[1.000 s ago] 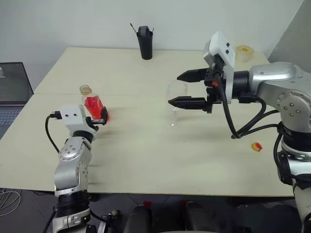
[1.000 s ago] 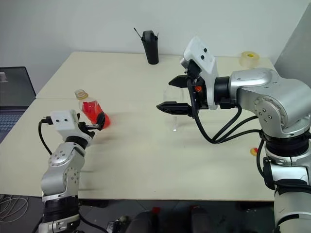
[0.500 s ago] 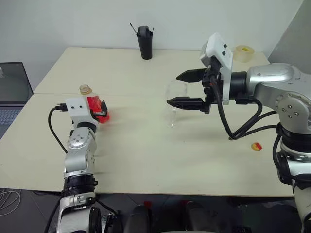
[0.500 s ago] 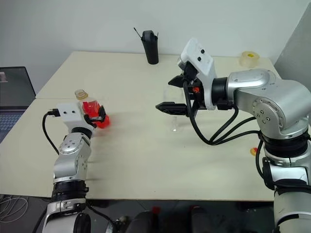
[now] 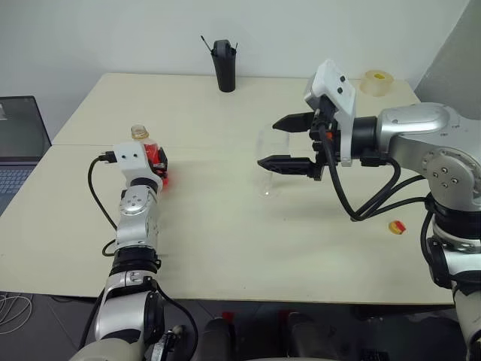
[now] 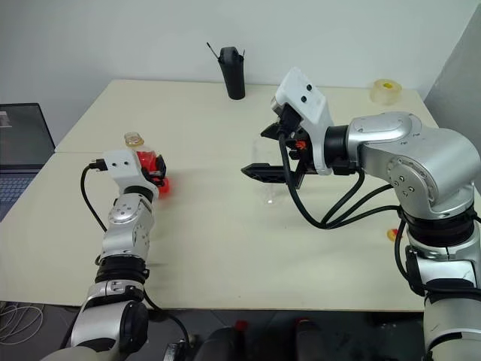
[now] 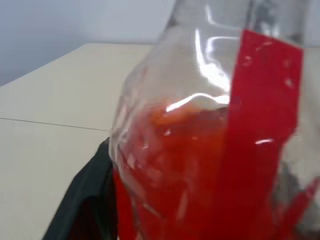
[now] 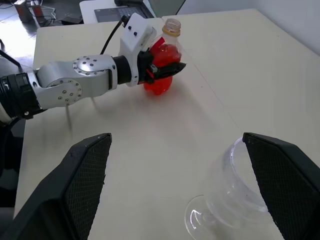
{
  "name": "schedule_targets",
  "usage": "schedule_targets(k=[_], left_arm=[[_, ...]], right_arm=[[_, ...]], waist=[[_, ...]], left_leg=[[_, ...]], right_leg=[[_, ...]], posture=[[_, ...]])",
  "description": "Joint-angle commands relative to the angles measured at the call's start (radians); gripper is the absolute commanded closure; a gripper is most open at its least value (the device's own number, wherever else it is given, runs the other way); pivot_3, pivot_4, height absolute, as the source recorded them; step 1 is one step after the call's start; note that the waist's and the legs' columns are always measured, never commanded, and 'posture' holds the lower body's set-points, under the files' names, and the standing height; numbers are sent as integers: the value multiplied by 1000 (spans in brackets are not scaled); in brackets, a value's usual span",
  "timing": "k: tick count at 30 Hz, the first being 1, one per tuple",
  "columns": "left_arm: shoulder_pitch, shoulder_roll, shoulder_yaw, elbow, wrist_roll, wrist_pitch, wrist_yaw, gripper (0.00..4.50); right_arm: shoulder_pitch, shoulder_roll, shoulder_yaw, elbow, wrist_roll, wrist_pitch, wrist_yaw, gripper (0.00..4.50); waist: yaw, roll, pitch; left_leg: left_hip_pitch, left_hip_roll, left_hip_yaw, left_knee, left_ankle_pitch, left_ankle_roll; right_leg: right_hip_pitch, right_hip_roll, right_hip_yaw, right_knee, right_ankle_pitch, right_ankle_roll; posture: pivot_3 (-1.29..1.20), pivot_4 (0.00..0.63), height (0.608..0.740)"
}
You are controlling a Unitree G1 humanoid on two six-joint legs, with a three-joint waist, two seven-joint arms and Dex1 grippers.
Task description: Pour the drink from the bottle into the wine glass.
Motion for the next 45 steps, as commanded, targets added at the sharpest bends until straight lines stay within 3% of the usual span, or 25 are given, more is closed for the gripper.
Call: schedule_targets(k=[1,8,11,17,24,32,36,45], left_arm=[[-18,18,-5,-7,8,-32,-15,2549],[-85,63,-50,-33,13,-23,-116,3361],[-145,76,-77,-34,12,-15,-177,3457],[-289,109,-188,-2,66,-47,-340,3475],[-442,98,-300,135,159,-199,-426,3494],[-542,63,-348,290,209,-343,-448,3496],[-563,44,-351,348,217,-377,-454,3496],[-595,15,-354,425,227,-422,-474,3497]], right_arm=[[6,-15,-24,-42,4,0,-16,0],[149,-53,-121,-132,-7,-53,-63,0],[267,-85,-201,-206,-8,-98,-82,0],[524,-33,-377,-361,19,-189,-165,0],[815,68,-301,-404,-151,-418,-272,0],[901,168,-300,-439,-242,-551,-396,0],[962,197,-284,-467,-291,-695,-388,0],[1073,223,-199,-478,-315,-830,-343,0]], waist=[[0,0,0],[2,-2,1],[9,-3,1],[12,-3,2],[1,-3,2],[-5,-3,2],[-2,-3,2],[-3,-3,2]], left_leg=[[0,0,0,0,0,0],[-1,0,-1,0,0,0],[-6,-1,-4,3,0,0],[-14,-2,-9,11,0,-1],[-13,-3,-7,12,0,-1],[-13,-4,-6,12,1,-3],[-13,-4,-6,12,2,-3],[-13,-5,-5,12,2,-4]], right_leg=[[0,0,0,0,0,0],[0,0,-1,0,0,0],[-1,1,-3,-1,0,0],[-3,2,-5,-1,0,1],[-3,4,-7,1,0,1],[-5,5,-6,2,0,1],[-5,5,-6,2,0,1],[-5,5,-6,3,0,2]], posture=[[0,150,740],[0,150,740],[0,150,740],[0,150,740],[0,150,740],[0,150,740],[0,150,740],[0,150,740]])
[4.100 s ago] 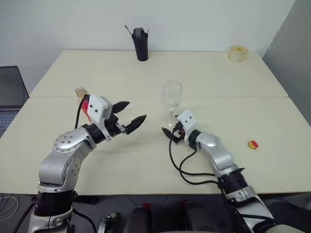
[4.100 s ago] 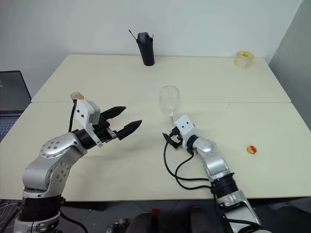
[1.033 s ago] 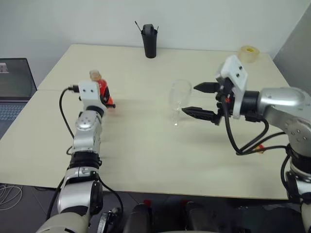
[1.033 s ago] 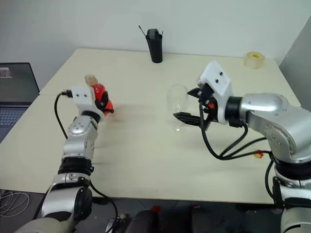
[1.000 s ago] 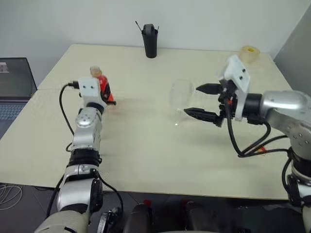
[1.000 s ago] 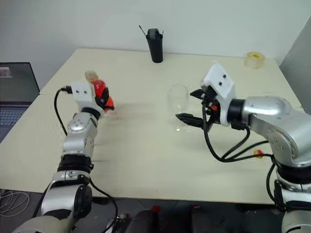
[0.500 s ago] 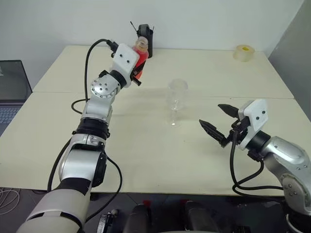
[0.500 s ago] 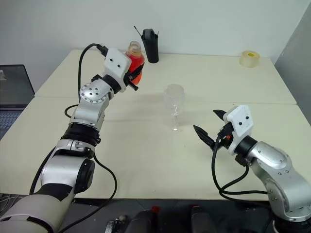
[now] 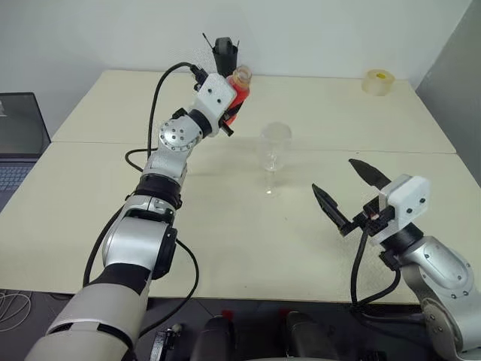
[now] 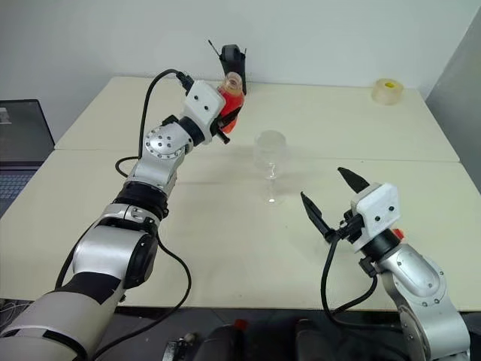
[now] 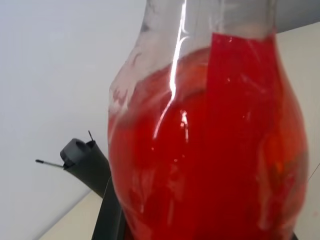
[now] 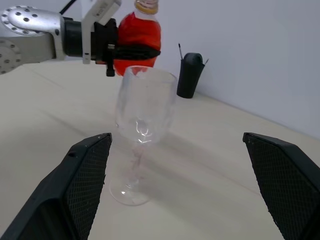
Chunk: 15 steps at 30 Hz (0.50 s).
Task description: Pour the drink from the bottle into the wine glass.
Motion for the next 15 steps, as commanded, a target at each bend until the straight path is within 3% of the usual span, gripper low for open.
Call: schedule_targets(k=[1,15], left_arm=[[-47,-3,4,-9,-1,-49,-8,3497],[-50,58,-80,-4,136,-197,6,3511]], right_arm=[[8,17,12,-41,11,-56,8,0],[-2,33,50,0,2,-93,11,0]], waist=[[0,0,0],[0,0,0]], left_leg=[[0,0,0,0,0,0],[0,0,0,0,0,0]], right_leg=[[0,0,0,0,0,0],[0,0,0,1,0,0]], posture=[[0,150,740],[0,150,740]])
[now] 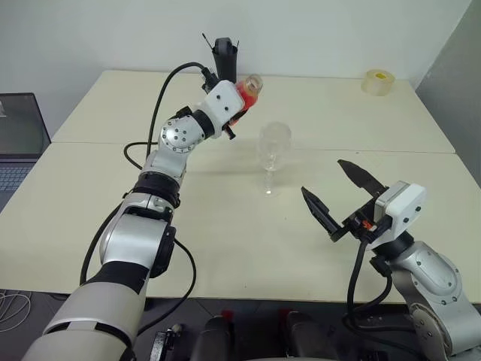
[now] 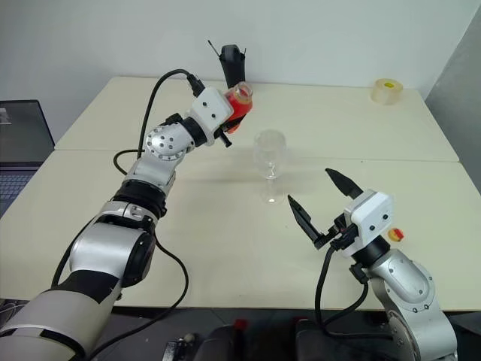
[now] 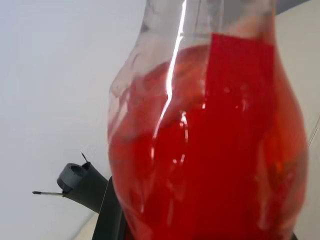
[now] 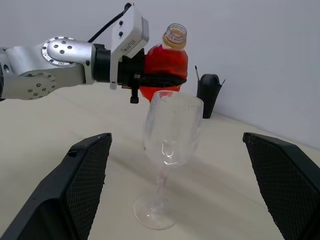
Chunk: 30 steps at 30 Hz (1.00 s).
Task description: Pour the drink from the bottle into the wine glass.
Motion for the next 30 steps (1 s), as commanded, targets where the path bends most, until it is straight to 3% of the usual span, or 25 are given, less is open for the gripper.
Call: schedule_targets(k=[1,30], left_arm=[[-42,23,-25,-29,47,-75,34,3511],[-86,84,-173,23,317,-182,272,3521]], right_arm=[[-17,-7,-1,-11,0,-11,2,0],[-33,-13,-13,-5,6,29,-23,0]], waist=[[1,0,0],[0,0,0]], left_leg=[[0,0,0,0,0,0],[0,-1,0,1,0,0]], right_leg=[[0,0,0,0,0,0],[0,0,0,2,0,0]], posture=[[0,150,740],[0,150,740]])
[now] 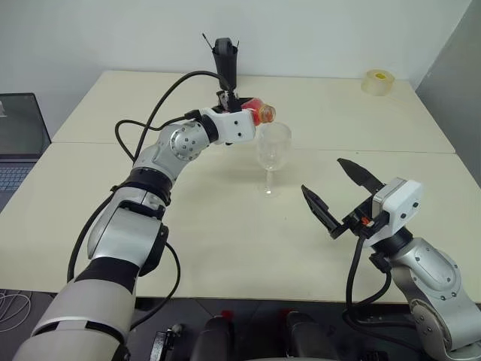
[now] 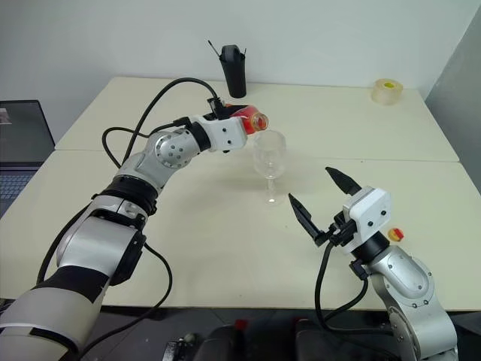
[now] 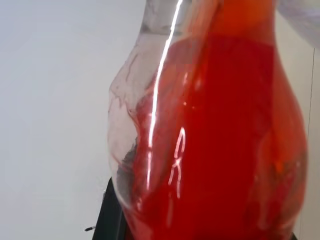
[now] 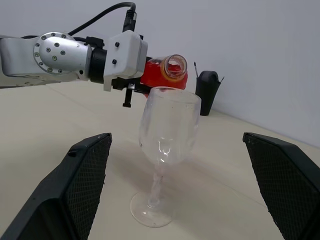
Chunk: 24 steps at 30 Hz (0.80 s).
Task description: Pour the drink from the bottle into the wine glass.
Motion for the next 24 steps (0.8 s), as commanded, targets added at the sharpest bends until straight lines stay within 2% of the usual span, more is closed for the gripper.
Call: schedule_targets(k=[1,24], left_arm=[[-55,27,-7,-20,26,-18,63,3521],[-78,70,-62,-17,128,-38,178,3521]], right_arm=[[-12,0,-13,-15,6,10,-15,0],[-34,6,-13,-10,18,41,-21,0]], waist=[[0,0,0],[0,0,0]], left_leg=[[0,0,0,0,0,0],[0,-1,0,0,0,0]], right_leg=[[0,0,0,0,0,0],[0,0,0,1,0,0]], posture=[[0,150,740],[0,150,740]])
